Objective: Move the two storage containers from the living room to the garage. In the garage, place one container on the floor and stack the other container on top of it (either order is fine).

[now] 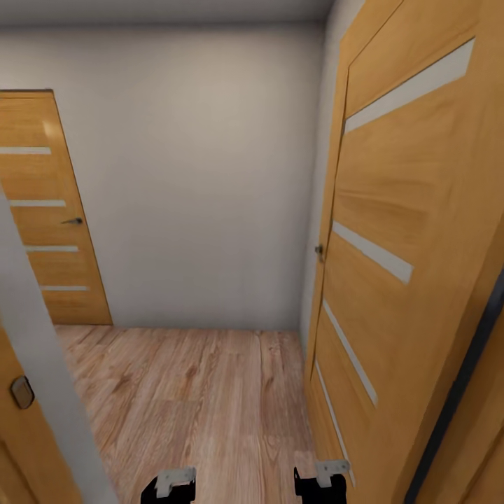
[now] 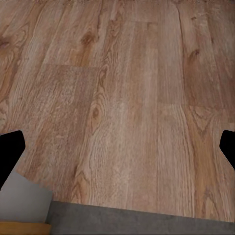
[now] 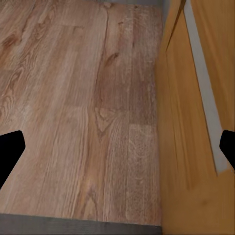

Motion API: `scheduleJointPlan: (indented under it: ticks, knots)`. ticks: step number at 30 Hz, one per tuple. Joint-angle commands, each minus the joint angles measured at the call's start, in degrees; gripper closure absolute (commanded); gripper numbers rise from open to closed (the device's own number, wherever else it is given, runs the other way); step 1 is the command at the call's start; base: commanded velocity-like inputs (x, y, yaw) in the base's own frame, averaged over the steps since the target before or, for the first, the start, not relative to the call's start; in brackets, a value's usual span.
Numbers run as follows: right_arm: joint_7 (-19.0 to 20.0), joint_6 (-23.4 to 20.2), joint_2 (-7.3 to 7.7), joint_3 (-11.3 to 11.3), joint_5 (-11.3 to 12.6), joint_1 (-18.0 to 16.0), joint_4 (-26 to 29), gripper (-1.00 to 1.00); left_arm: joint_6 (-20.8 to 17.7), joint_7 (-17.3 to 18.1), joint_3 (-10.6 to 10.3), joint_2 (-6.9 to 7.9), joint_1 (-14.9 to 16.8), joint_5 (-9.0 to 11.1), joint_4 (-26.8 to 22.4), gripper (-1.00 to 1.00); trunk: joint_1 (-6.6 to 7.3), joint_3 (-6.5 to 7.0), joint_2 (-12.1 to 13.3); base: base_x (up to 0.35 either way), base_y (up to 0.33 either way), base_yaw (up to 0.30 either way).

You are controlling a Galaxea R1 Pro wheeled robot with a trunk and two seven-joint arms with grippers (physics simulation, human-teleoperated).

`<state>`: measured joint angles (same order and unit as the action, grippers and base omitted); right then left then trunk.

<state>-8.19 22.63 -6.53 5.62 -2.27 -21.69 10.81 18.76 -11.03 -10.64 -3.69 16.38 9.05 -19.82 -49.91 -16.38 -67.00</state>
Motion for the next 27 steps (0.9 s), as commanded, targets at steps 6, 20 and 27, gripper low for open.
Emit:
scheduleJointPlan:
  ticks: [6, 20, 27]
  knots:
    - [-0.6, 0.05, 0.02, 0.45, -0.27, -0.05, -0.05, -1.0, 0.23, -0.32, -0.52, 0.0, 0.05, 0.59, 0.04, -1.0, -0.03, -0.07, -0.04, 0.138, 0.0, 0.0]
    - [-0.6, 0.05, 0.02, 0.45, -0.28, -0.07, -0.08, -1.0, 0.23, -0.31, -0.6, 0.0, 0.05, 0.58, 0.04, -1.0, -0.03, -0.07, -0.04, 0.013, 0.122, 0.0]
    - [-0.6, 0.05, 0.02, 0.45, -0.28, -0.04, -0.08, -1.0, 0.23, -0.31, -0.67, -0.01, 0.05, 0.3, 0.04, -1.0, -0.03, -0.07, -0.04, 0.235, 0.009, 0.0]
